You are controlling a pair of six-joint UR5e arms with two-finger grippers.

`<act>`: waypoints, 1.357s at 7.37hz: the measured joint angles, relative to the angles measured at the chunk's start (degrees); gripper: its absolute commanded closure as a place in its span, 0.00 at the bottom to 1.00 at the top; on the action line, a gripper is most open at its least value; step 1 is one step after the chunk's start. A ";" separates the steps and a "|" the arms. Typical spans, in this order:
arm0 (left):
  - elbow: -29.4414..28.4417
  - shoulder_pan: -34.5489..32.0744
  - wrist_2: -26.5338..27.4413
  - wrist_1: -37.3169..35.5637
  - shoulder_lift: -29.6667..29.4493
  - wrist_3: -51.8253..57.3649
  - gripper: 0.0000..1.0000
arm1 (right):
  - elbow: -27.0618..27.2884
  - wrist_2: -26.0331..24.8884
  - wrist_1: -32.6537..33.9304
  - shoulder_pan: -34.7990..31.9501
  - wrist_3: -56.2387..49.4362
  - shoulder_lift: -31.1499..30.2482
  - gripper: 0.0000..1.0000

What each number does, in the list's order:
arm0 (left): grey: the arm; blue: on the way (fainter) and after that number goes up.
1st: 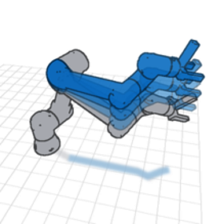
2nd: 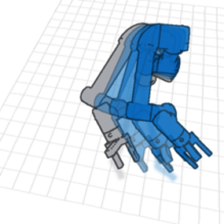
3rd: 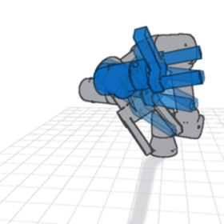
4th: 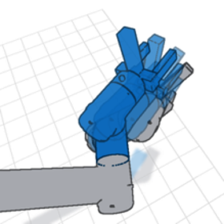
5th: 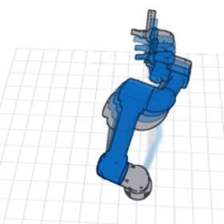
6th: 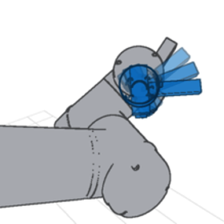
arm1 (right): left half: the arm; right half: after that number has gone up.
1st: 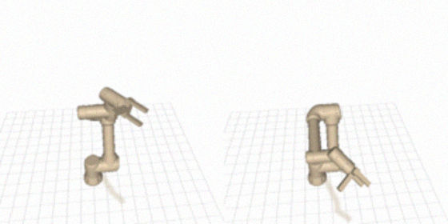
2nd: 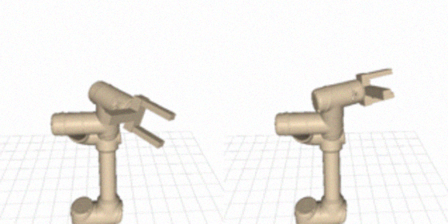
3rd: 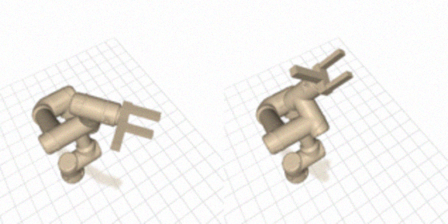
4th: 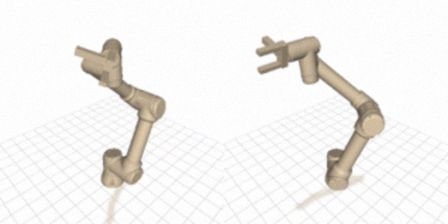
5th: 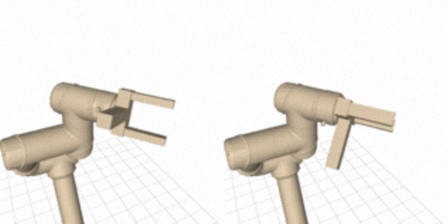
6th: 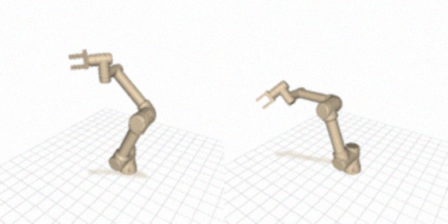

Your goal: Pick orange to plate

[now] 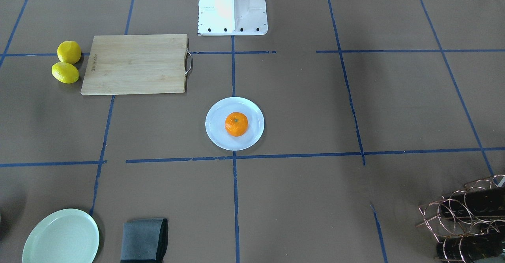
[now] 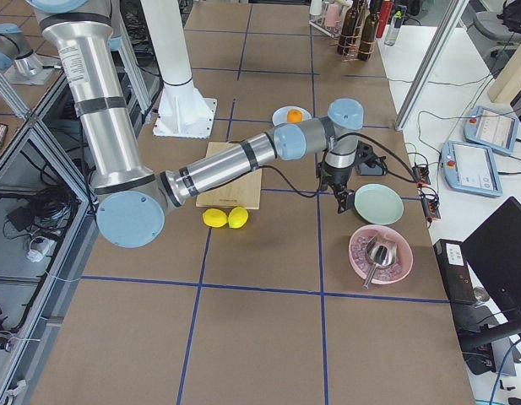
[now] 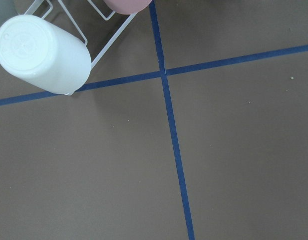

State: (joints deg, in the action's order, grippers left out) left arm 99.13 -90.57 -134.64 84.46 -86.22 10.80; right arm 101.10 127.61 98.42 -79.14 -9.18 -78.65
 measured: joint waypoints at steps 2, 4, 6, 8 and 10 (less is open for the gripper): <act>0.20 -0.04 -0.94 0.00 0.00 0.05 0.00 | -0.60 0.97 -2.77 -5.64 -2.47 -10.50 0.00; 0.64 -0.10 -2.16 0.00 0.00 0.22 0.00 | -1.17 1.13 -6.24 -8.29 -2.60 -17.11 0.00; 1.06 -0.12 -2.27 0.14 0.27 0.47 0.00 | -1.62 1.36 -8.02 -8.86 -2.24 -19.56 0.00; 1.40 -0.11 -2.07 0.20 1.15 0.59 0.00 | -1.71 1.74 -8.29 -8.92 -2.16 -19.58 0.00; 1.51 -0.13 -1.90 0.18 1.47 0.55 0.00 | -0.94 3.06 -8.33 -8.92 -2.11 -19.18 0.00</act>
State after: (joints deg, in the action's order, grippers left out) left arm 100.64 -90.70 -136.53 84.64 -84.75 11.35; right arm 100.15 130.68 90.09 -88.06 -11.30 -97.83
